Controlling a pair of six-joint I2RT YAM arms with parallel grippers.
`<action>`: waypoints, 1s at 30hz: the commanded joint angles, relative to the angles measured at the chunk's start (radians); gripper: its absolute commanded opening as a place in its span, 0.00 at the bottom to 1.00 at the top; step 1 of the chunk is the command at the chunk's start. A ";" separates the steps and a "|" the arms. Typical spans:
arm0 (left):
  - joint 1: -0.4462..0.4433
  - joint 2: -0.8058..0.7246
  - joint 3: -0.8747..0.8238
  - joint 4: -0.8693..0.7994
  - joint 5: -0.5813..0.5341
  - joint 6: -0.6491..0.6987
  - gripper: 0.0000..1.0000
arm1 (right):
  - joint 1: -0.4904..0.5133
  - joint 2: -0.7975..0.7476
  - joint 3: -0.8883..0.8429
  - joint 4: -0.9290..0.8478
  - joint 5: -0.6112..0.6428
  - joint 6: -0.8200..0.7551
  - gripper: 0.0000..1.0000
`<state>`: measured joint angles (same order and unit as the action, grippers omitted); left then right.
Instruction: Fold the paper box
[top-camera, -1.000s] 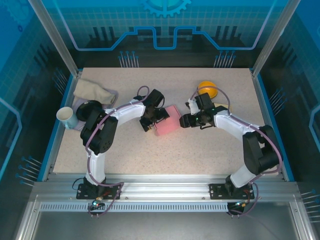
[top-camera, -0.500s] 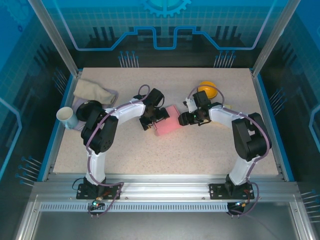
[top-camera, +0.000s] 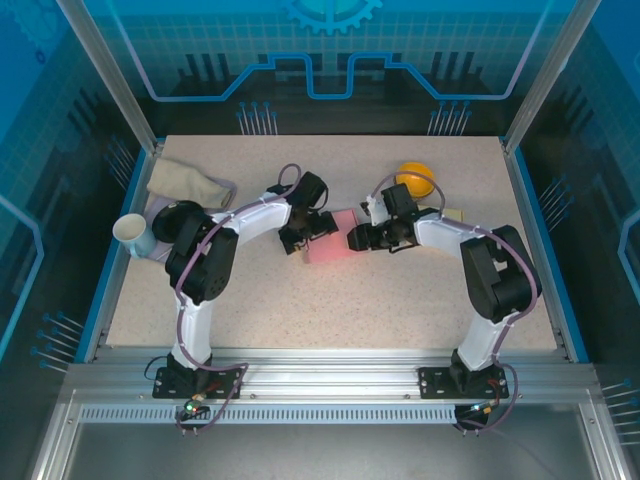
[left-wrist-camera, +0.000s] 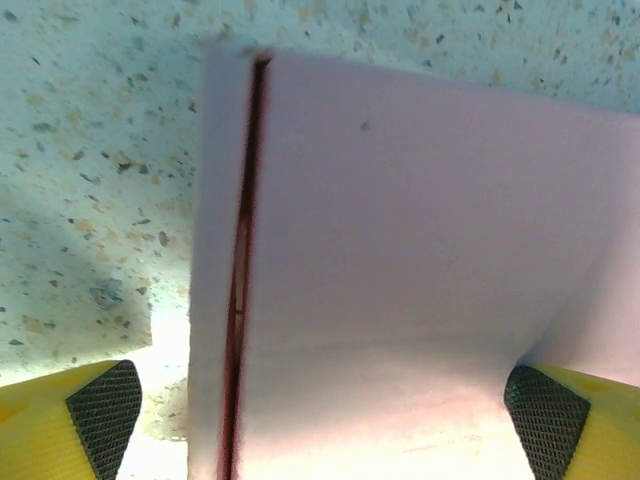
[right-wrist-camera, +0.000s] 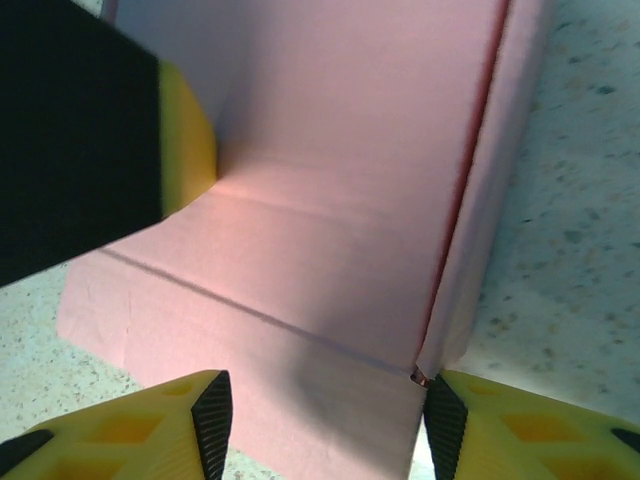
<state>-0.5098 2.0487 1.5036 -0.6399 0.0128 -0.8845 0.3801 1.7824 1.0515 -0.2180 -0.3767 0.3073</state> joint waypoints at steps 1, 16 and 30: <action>-0.004 0.044 0.008 -0.089 -0.013 -0.006 0.99 | 0.060 -0.043 -0.016 0.014 -0.059 0.046 0.55; -0.004 0.034 0.030 -0.149 0.014 -0.030 0.99 | 0.075 -0.052 -0.028 0.003 -0.012 0.054 0.55; -0.004 0.031 0.012 -0.124 0.037 -0.071 0.97 | 0.072 -0.035 -0.025 -0.017 0.003 0.041 0.55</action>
<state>-0.5056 2.0495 1.5349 -0.7139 0.0231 -0.9478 0.4446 1.7493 1.0245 -0.2382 -0.3679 0.3553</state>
